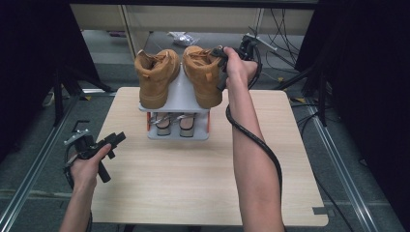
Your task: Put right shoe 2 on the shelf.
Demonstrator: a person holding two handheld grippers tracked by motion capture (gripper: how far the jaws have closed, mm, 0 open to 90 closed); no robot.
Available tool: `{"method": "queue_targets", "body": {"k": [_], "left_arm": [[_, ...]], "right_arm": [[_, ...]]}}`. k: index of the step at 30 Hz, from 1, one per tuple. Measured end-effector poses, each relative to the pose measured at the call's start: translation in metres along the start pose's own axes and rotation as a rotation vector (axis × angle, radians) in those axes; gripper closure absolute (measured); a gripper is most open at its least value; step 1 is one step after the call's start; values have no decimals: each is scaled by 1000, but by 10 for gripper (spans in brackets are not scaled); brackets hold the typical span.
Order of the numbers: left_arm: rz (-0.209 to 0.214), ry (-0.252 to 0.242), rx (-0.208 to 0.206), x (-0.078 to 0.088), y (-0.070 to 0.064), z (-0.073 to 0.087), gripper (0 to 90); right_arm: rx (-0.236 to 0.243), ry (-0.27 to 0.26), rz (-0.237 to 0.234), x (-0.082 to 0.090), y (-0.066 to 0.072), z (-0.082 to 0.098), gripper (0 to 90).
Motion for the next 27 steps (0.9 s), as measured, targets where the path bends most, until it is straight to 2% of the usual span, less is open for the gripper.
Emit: {"method": "queue_targets", "body": {"k": [6,12,13,15,17,22,27], "left_arm": [[2,1,-2,0,0,0,491],[2,-1,-1,0,0,0,491],[2,-2,0,0,0,0,491],[1,-3,0,0,0,0,491],[3,-1,-1,0,0,1,491],[4,1,-3,0,-1,1,491],[-5,4,-2,1,0,0,491]], "right_arm": [[-16,5,9,-5,-2,4,829],[-37,31,22,-13,-6,10,809],[-38,18,18,-13,-7,9,800],[-33,33,21,-14,-9,10,781],[-47,24,14,-13,-10,8,734],[6,30,-6,-10,-4,7,596],[68,-11,-8,6,1,-1,497]]}}
Point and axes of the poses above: each handheld gripper's, and its own axes: x roughly backward along the jaws, z roughly out of its underside, y roughly to its left, the point moved 6 cm from there along -x, roughly forward along the jaws, and after that the axes turned 6 degrees about z, right-handed, at the moved point
